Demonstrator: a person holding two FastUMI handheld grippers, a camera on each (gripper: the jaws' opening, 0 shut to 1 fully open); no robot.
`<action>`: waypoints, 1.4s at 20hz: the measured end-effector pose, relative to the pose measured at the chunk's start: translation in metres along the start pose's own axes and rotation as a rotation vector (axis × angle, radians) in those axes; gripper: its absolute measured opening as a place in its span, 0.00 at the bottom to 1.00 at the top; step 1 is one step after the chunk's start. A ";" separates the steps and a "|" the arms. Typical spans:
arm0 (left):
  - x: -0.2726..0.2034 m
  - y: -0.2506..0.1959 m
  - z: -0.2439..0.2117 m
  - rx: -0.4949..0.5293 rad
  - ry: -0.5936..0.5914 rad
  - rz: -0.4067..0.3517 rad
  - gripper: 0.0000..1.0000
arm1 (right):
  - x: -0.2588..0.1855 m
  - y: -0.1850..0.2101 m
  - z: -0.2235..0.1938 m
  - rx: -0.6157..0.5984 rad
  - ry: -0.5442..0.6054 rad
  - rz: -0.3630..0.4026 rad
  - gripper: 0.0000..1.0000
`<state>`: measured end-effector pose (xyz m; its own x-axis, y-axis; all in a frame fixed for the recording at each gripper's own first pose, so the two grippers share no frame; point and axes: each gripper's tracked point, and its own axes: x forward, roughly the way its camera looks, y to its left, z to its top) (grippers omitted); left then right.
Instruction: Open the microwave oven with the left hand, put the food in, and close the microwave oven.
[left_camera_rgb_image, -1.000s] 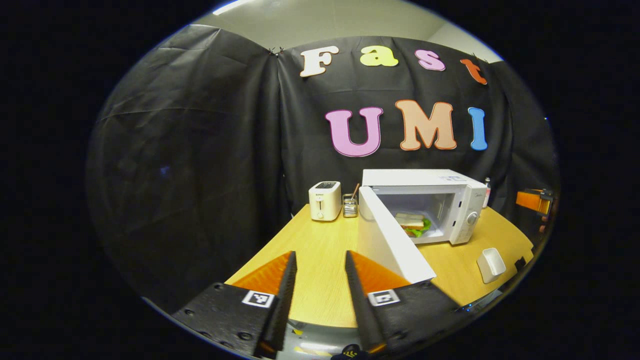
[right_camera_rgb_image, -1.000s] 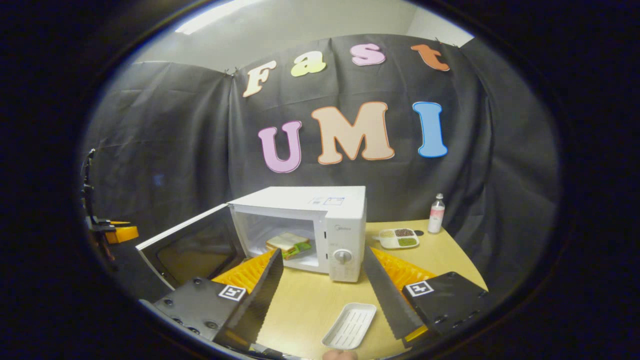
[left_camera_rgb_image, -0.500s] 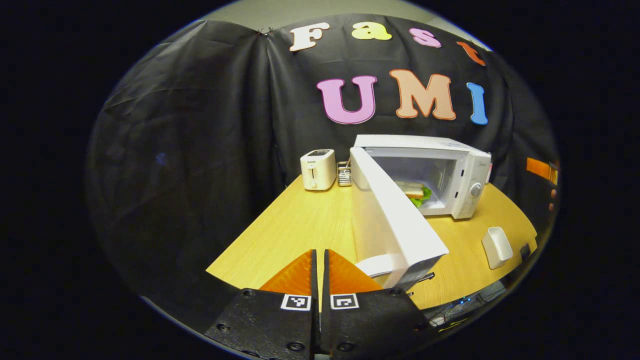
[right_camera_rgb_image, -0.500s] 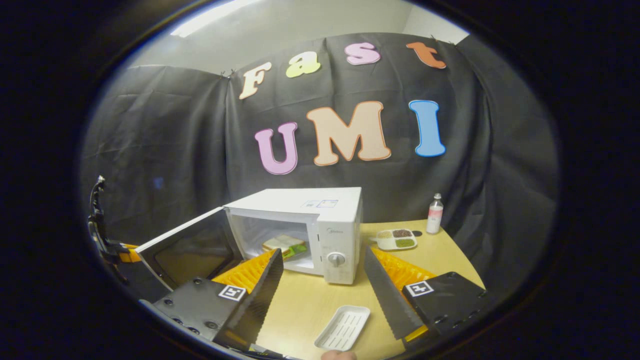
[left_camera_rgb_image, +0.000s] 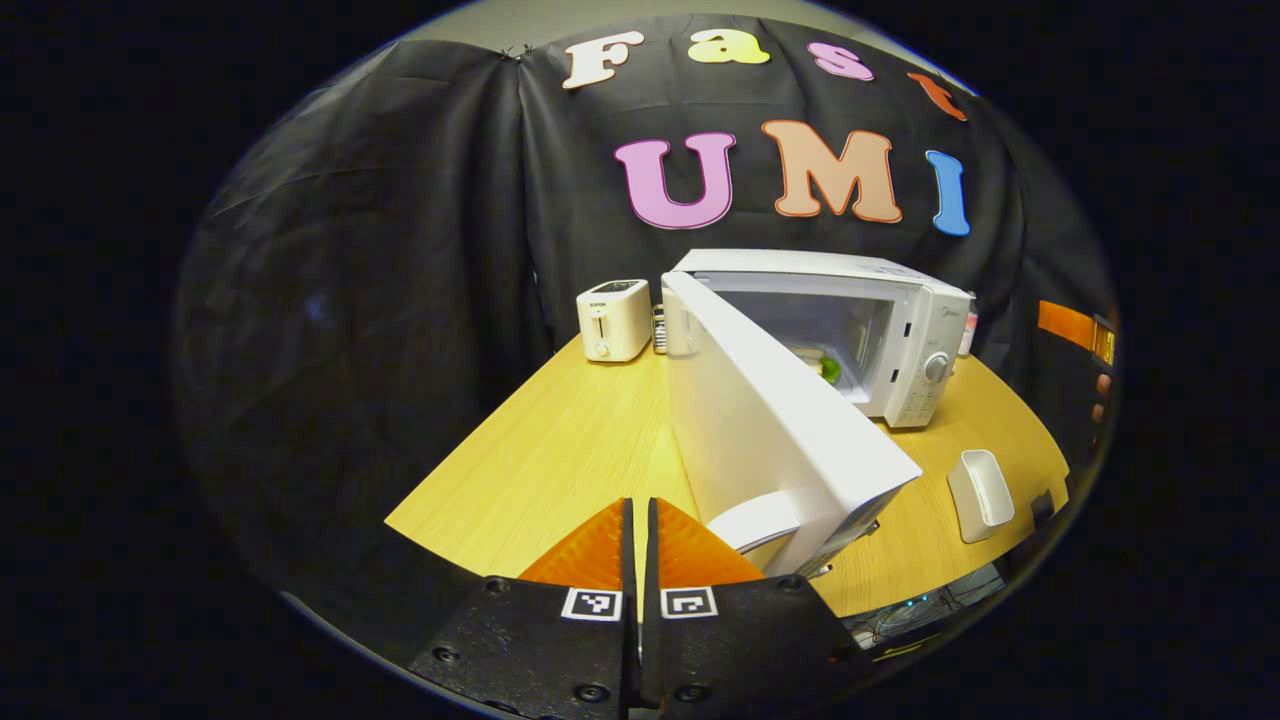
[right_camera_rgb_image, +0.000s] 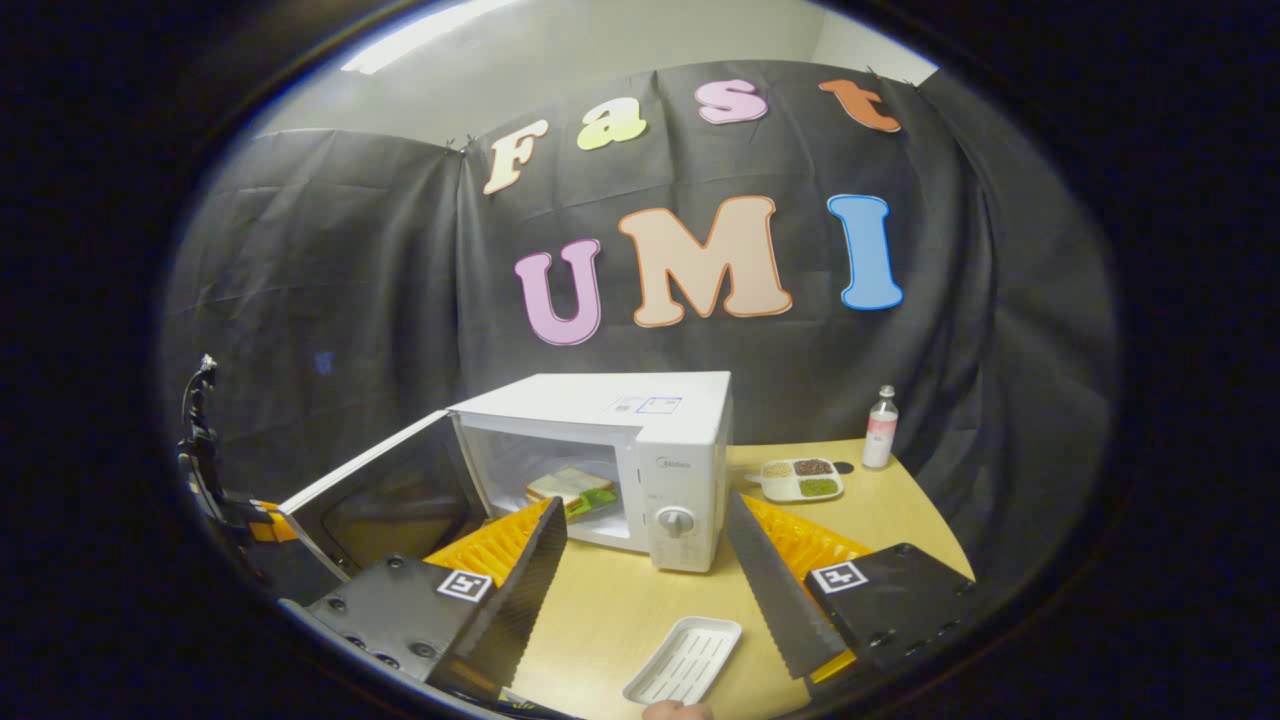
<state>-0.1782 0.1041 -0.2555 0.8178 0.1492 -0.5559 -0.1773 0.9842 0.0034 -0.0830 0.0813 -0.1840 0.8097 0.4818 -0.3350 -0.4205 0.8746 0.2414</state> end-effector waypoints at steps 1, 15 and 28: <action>0.000 -0.009 0.002 -0.003 -0.001 -0.001 0.00 | -0.001 -0.006 0.002 0.004 -0.007 -0.010 0.91; 0.045 -0.139 0.034 0.072 0.005 -0.202 0.00 | -0.025 -0.073 -0.004 0.006 -0.009 -0.124 0.99; 0.106 -0.199 0.062 0.148 -0.014 -0.294 0.00 | -0.032 -0.119 0.007 0.033 -0.028 -0.243 0.99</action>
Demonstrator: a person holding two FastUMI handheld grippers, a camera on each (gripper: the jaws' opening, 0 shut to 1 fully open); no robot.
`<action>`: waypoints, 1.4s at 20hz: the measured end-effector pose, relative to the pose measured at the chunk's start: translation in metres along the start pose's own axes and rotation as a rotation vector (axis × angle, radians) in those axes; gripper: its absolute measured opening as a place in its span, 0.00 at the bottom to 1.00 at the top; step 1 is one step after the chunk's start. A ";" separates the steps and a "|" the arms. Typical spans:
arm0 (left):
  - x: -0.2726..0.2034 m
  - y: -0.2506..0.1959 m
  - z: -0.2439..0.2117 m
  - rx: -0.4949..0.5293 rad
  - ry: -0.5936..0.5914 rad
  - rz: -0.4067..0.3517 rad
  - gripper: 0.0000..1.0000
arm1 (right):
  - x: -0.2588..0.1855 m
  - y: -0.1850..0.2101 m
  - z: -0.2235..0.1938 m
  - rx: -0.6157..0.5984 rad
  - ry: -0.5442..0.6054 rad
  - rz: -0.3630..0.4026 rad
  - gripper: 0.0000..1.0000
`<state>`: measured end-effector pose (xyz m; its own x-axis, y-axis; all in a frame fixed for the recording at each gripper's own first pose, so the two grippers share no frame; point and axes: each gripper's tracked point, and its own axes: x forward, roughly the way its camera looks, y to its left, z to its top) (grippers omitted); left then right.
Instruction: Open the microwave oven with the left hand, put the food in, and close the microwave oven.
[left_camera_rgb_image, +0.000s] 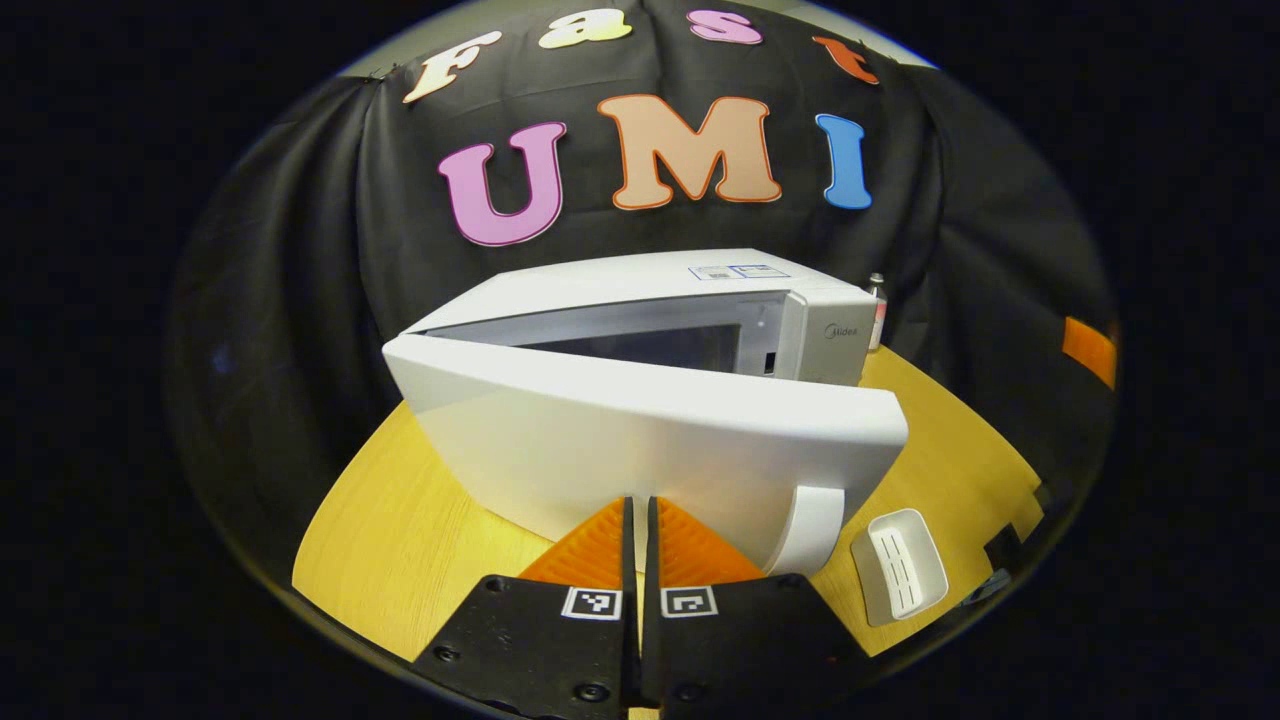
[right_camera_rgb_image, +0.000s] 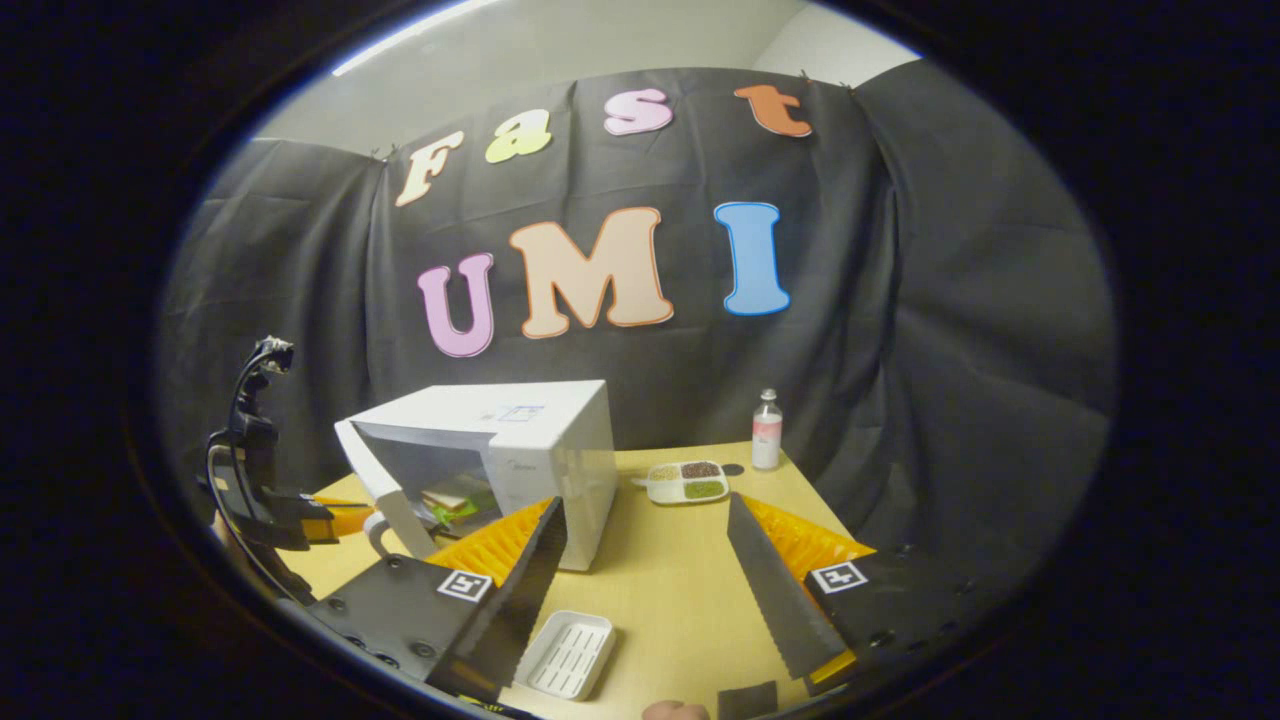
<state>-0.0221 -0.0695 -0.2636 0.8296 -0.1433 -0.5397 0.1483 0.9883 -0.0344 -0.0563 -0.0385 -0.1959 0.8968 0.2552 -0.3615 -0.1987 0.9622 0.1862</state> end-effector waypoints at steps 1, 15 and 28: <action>0.005 -0.003 0.001 0.005 0.002 -0.010 0.00 | 0.000 -0.001 0.001 0.001 -0.001 -0.005 0.99; 0.051 -0.032 0.033 0.028 -0.027 -0.073 0.00 | -0.001 0.002 0.004 -0.015 0.000 -0.005 0.99; 0.073 -0.038 0.064 -0.022 -0.102 -0.059 0.00 | 0.015 0.010 0.006 -0.043 0.015 0.001 0.91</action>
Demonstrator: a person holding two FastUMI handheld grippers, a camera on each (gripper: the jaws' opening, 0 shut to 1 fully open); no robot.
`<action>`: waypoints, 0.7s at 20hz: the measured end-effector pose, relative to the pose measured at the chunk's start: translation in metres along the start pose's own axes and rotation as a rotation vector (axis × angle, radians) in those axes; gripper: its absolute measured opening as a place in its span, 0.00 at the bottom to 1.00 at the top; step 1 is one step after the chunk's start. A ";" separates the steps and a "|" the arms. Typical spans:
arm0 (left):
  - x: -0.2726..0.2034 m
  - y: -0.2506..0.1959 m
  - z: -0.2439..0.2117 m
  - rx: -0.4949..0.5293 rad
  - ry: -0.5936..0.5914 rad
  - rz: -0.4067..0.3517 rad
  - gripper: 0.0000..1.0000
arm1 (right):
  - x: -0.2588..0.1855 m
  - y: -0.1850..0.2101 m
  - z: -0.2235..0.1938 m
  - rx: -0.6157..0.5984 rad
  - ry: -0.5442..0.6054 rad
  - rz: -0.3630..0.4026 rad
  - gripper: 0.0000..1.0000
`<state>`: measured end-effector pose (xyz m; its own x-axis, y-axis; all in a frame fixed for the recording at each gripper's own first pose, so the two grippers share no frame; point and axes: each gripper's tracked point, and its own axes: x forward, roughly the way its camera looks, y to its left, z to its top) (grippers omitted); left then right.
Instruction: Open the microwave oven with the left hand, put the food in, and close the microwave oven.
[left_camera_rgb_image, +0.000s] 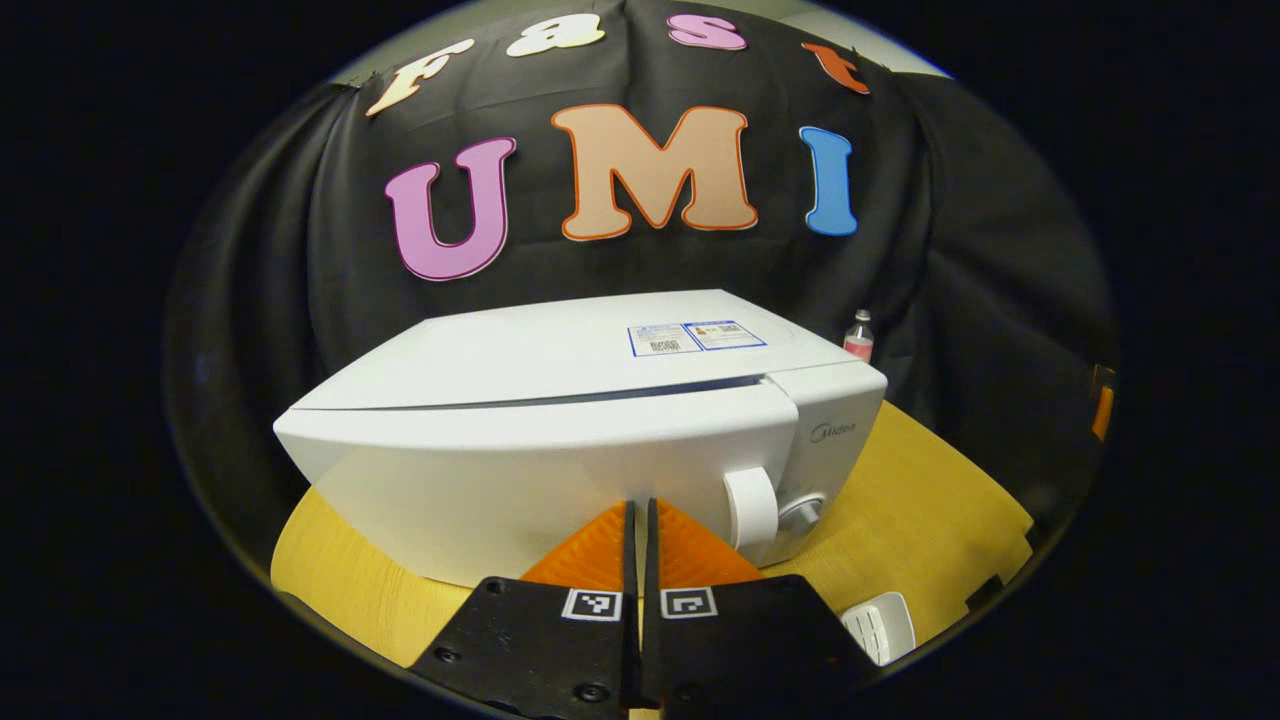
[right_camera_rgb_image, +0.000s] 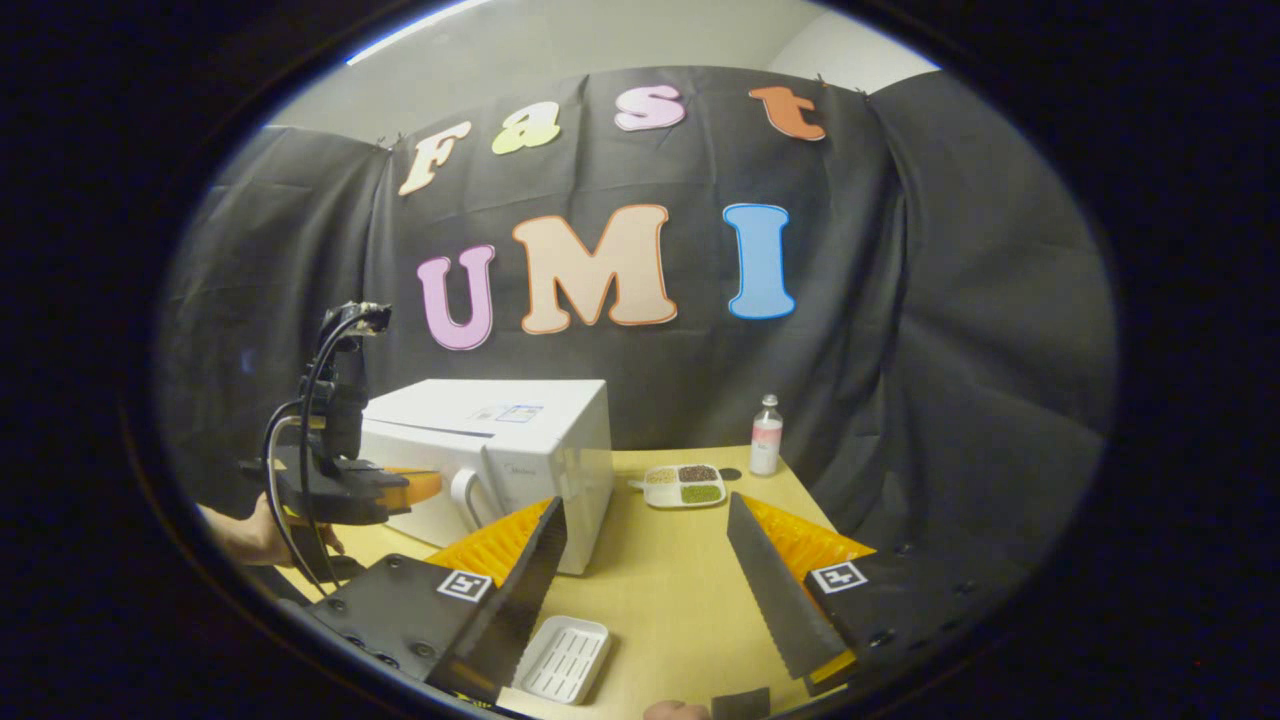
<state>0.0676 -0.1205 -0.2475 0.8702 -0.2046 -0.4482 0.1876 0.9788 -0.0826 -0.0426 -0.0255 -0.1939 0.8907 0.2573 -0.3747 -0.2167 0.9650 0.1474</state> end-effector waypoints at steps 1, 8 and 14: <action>0.001 -0.001 -0.003 -0.013 0.006 0.006 0.00 | 0.002 0.000 0.000 -0.001 0.001 0.000 0.91; 0.009 -0.018 0.000 0.020 -0.006 -0.032 0.00 | 0.008 0.003 -0.001 -0.017 0.013 0.001 0.91; -0.006 -0.017 0.013 0.005 -0.042 -0.050 0.01 | 0.006 0.007 -0.004 -0.013 0.027 0.001 0.91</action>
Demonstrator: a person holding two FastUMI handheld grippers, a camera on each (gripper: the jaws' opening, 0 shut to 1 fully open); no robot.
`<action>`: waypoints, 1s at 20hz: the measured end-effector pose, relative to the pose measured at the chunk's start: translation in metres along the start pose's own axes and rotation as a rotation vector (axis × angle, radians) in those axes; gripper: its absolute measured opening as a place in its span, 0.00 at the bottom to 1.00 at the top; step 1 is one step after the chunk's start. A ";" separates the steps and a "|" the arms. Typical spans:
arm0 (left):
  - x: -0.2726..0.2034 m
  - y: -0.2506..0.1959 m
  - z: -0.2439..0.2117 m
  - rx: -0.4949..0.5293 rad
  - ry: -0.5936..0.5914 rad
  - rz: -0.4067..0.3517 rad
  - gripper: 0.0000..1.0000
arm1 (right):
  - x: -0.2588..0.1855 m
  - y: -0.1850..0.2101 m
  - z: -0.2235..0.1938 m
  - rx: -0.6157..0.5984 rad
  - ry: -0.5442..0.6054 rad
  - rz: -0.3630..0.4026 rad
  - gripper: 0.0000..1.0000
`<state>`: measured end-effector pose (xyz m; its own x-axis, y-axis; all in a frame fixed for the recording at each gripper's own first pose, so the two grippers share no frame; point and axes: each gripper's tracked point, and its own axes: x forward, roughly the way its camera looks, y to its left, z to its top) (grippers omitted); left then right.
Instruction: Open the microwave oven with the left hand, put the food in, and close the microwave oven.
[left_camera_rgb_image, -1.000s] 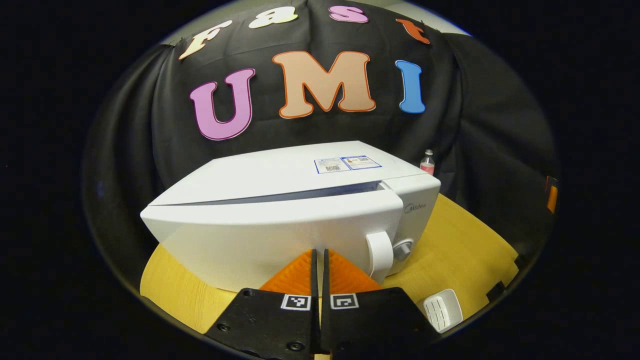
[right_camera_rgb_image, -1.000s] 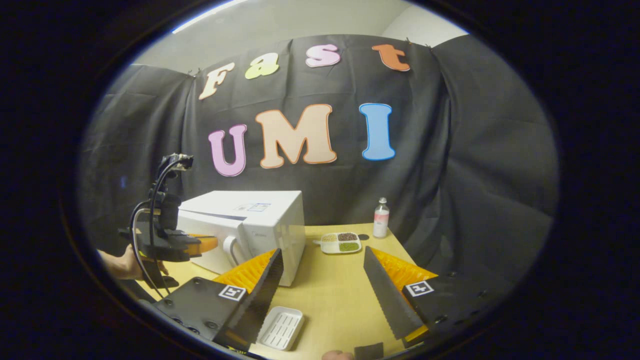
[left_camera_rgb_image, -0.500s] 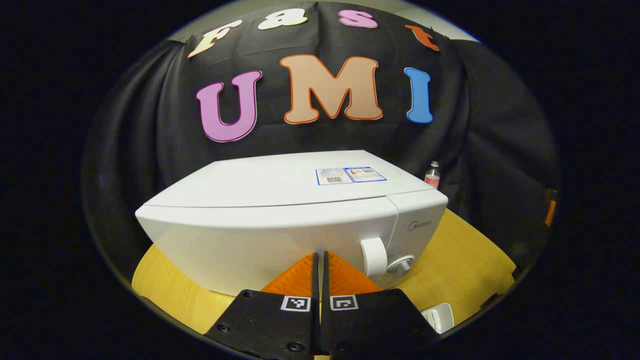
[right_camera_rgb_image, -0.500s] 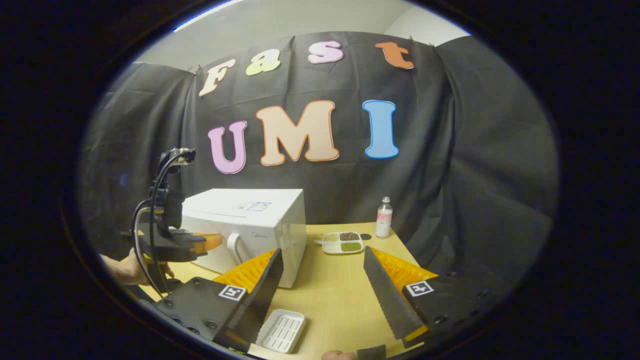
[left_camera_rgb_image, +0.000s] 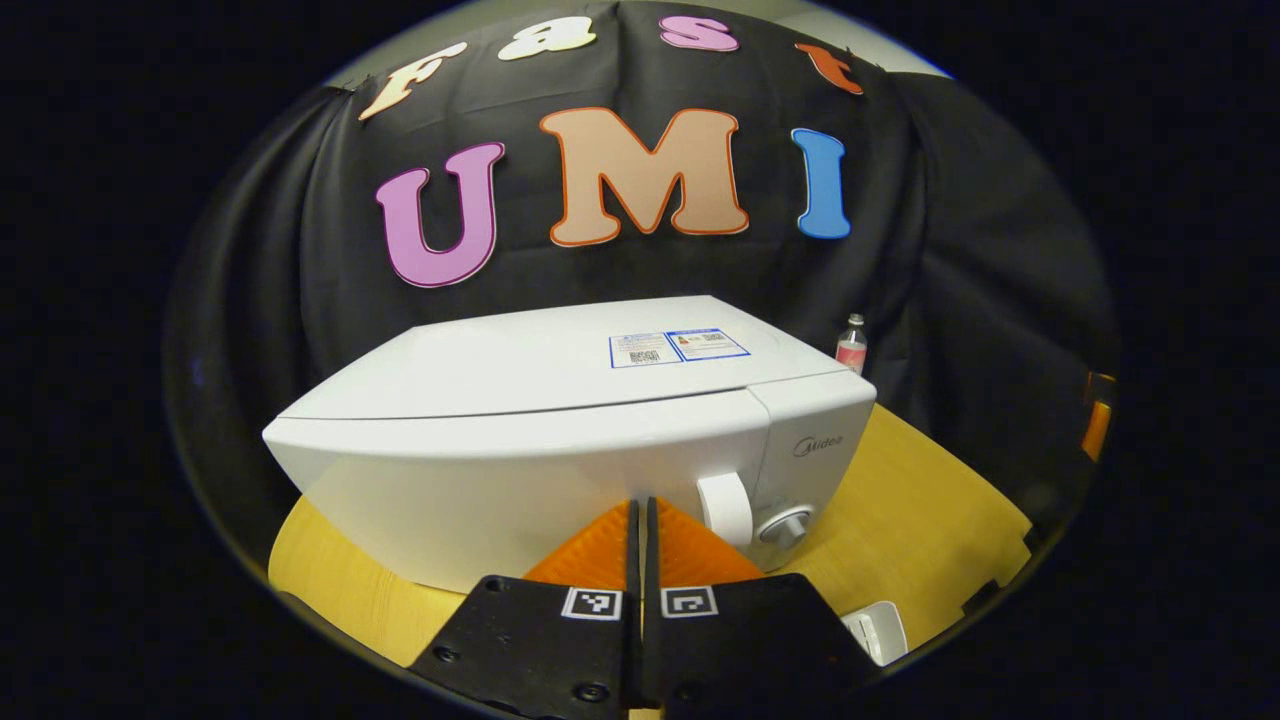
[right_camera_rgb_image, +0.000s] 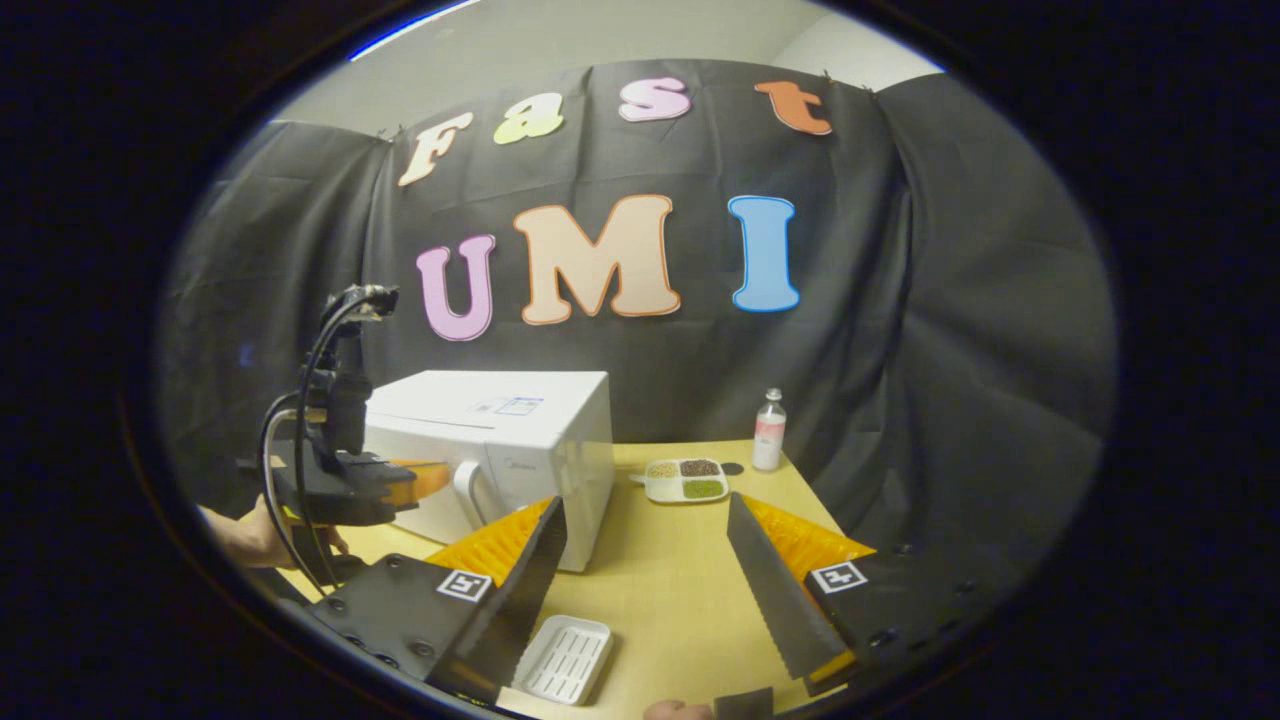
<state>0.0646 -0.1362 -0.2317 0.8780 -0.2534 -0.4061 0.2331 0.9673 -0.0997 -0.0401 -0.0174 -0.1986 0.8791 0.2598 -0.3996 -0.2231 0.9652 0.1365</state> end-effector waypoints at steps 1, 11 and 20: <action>-0.009 0.002 0.005 0.011 -0.014 0.006 0.00 | 0.000 0.001 0.002 -0.001 -0.001 0.000 0.91; -0.126 0.074 0.039 -0.024 -0.078 0.116 0.00 | 0.023 0.054 0.024 -0.001 -0.025 0.058 0.91; -0.177 0.126 0.062 -0.028 -0.144 0.163 0.33 | 0.033 0.114 0.039 -0.037 -0.054 0.087 0.91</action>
<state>-0.0352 0.0297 -0.1162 0.9542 -0.0898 -0.2853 0.0728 0.9949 -0.0696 -0.0201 0.1003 -0.1607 0.8770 0.3412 -0.3382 -0.3138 0.9399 0.1345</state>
